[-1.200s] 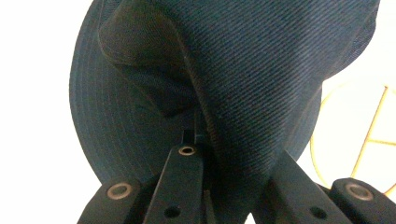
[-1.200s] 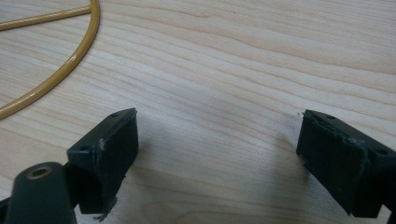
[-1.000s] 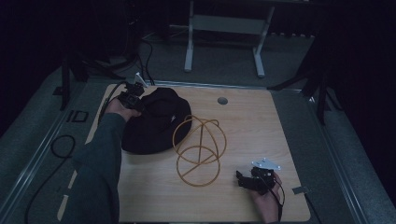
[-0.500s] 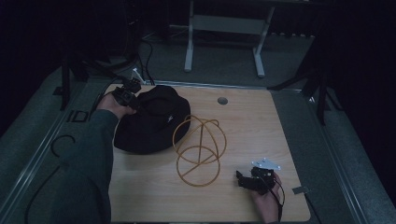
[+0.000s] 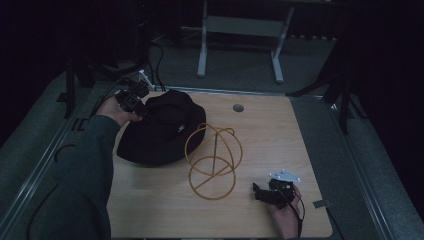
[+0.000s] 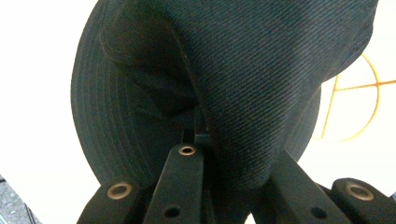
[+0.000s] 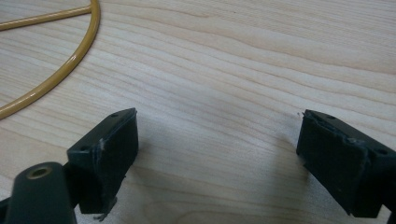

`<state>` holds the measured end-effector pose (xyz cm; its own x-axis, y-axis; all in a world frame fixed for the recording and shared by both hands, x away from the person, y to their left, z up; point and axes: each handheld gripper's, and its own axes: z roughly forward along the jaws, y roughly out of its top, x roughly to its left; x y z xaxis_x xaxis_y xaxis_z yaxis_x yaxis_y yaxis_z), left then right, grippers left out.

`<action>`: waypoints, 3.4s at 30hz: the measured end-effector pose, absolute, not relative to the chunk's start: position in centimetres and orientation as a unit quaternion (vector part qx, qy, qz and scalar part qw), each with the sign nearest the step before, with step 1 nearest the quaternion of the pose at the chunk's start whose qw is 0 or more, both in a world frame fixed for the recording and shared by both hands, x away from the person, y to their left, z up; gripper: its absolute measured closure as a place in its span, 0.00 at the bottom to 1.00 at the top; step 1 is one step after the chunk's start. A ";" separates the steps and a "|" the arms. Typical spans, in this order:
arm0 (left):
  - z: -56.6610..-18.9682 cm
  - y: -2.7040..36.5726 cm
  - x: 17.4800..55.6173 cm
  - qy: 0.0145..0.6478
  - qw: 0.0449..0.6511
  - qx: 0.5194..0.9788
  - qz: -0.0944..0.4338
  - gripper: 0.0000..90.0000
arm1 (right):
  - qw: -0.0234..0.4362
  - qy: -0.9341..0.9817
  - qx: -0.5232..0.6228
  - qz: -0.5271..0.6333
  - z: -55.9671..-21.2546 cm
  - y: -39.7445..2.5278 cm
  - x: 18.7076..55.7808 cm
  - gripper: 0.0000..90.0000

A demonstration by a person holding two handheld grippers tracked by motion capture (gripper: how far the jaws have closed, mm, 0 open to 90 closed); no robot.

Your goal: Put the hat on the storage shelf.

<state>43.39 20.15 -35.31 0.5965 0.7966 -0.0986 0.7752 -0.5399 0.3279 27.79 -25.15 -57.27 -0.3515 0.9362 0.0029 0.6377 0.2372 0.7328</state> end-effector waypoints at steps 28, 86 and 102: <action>-32.2 22.3 40.6 0.421 0.184 0.887 0.050 0.96 | 0.226 0.754 0.521 0.330 -57.3 -25.1 27.8 0.14; -25.8 27.1 35.9 0.369 0.300 0.877 0.063 0.96 | 0.226 0.755 0.521 0.329 -57.3 -25.1 27.8 0.14; -24.9 26.6 35.5 0.340 0.330 0.879 0.054 0.96 | 0.226 0.755 0.521 0.329 -57.3 -25.1 27.8 0.14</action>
<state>35.47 26.59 -24.90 0.7631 0.6331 -0.1299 0.5620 -0.5509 0.6170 27.76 -25.14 -57.26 -0.3558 0.9346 0.0026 0.6375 0.2407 0.7319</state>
